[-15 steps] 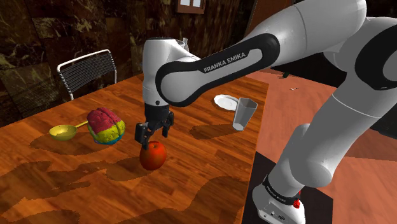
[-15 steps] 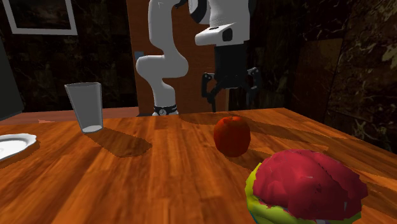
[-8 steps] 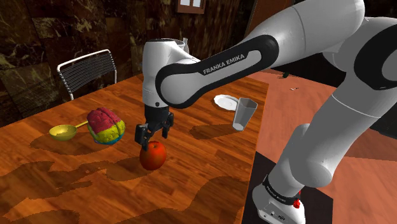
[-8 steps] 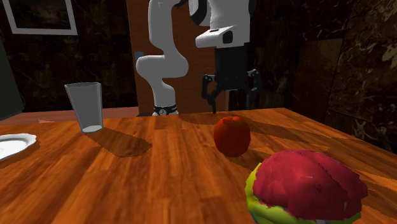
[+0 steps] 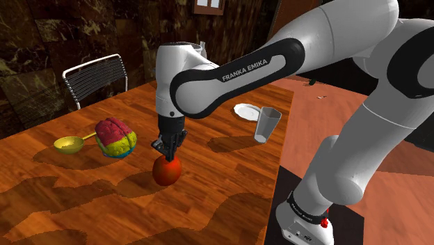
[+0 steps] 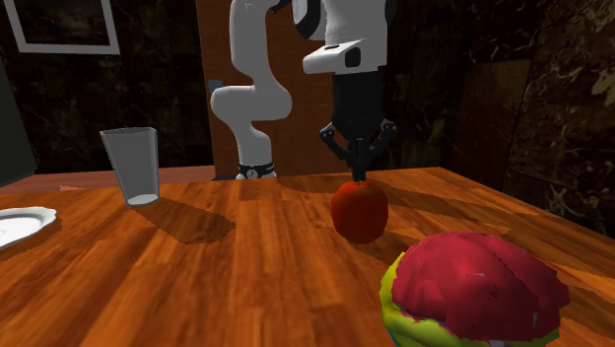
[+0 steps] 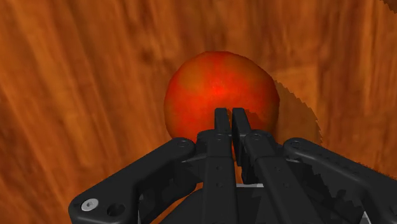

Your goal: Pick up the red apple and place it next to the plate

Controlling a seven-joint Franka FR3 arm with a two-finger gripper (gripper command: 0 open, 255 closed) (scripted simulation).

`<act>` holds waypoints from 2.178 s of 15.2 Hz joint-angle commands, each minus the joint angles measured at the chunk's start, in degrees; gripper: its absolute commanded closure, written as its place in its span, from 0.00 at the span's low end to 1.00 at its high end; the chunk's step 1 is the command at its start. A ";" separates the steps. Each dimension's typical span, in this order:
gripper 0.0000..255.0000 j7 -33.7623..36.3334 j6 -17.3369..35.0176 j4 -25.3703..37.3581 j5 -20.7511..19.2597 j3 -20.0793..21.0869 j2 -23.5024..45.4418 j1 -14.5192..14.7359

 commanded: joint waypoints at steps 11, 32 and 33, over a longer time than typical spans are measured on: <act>1.00 0.02 -6.98 4.23 0.55 -0.42 -2.85 -0.16; 1.00 1.12 -23.06 17.93 0.49 -1.34 -5.37 -0.60; 1.00 1.21 -23.83 18.72 0.45 -1.37 -5.34 -0.62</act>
